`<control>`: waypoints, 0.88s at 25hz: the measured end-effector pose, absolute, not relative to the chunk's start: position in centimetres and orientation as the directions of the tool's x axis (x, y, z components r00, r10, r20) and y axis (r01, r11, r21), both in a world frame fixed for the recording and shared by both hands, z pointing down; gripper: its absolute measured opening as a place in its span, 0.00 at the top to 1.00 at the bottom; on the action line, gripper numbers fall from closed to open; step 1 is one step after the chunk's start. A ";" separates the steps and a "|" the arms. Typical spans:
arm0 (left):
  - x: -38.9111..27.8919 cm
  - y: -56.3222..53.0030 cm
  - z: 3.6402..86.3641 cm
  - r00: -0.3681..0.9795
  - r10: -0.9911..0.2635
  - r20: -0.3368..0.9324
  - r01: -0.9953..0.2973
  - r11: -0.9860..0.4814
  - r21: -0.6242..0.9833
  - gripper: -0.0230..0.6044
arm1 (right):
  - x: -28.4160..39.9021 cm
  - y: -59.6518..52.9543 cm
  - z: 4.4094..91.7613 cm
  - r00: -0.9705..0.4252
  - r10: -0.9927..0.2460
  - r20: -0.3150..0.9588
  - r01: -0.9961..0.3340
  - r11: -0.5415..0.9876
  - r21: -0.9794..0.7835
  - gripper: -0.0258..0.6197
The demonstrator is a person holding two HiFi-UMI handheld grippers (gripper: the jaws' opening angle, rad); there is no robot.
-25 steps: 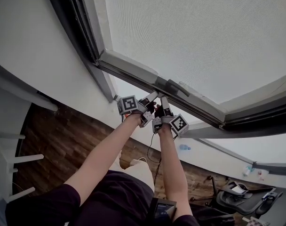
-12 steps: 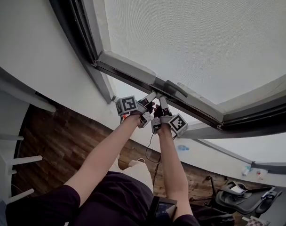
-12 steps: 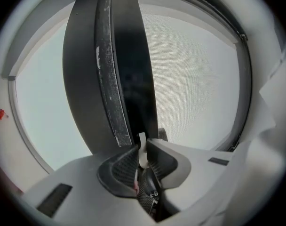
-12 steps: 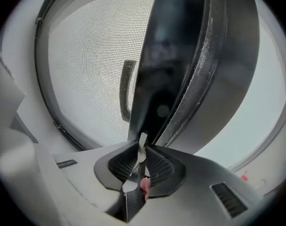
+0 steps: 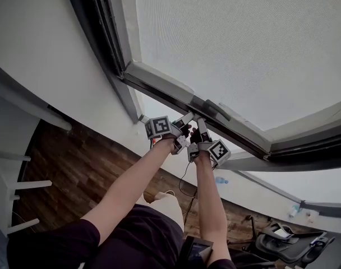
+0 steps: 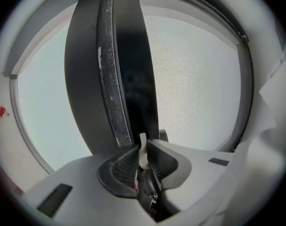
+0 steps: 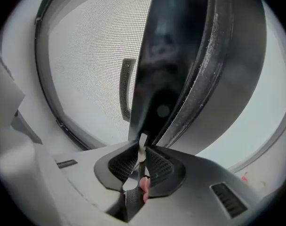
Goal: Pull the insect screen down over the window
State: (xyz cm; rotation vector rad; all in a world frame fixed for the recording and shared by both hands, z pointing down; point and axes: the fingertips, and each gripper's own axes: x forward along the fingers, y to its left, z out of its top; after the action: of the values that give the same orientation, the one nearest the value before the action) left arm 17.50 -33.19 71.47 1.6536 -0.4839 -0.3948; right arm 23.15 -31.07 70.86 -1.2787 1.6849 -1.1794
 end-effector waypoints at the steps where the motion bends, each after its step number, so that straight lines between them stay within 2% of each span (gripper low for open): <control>1: 17.5 -33.1 71.4 0.852 -0.524 0.019 -0.087 -0.105 0.991 0.85 | 23.1 -31.0 70.8 -0.266 -0.964 -0.009 -0.325 0.098 -0.940 0.88; 7: 17.7 -33.3 71.1 0.849 -0.528 -0.019 -0.050 -0.117 0.992 0.84 | 23.2 -31.2 70.8 -0.257 -0.966 0.016 -0.360 0.081 -0.930 0.87; 10: 17.4 -33.0 71.3 0.842 -0.539 0.019 -0.078 -0.086 0.993 0.85 | 23.1 -30.7 71.2 -0.261 -0.965 0.040 -0.349 0.056 -0.936 0.88; 14: 17.6 -33.3 70.9 0.847 -0.532 0.017 -0.077 -0.089 0.993 0.84 | 23.5 -31.1 71.2 -0.272 -0.959 0.085 -0.417 0.037 -0.908 0.87; 19: 17.4 -33.0 71.3 0.850 -0.524 0.050 -0.107 -0.080 0.991 0.85 | 22.8 -30.6 71.3 -0.295 -0.950 0.098 -0.373 0.020 -0.928 0.88; 22: 17.6 -33.0 71.2 0.866 -0.500 0.013 -0.056 -0.071 0.996 0.84 | 23.4 -30.7 71.7 -0.299 -0.948 0.114 -0.379 0.008 -0.925 0.87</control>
State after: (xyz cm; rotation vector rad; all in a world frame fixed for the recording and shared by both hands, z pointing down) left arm 17.62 -32.99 71.23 1.6147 -0.4430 -0.3858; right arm 23.38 -30.72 71.71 -1.3664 1.7183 -1.2827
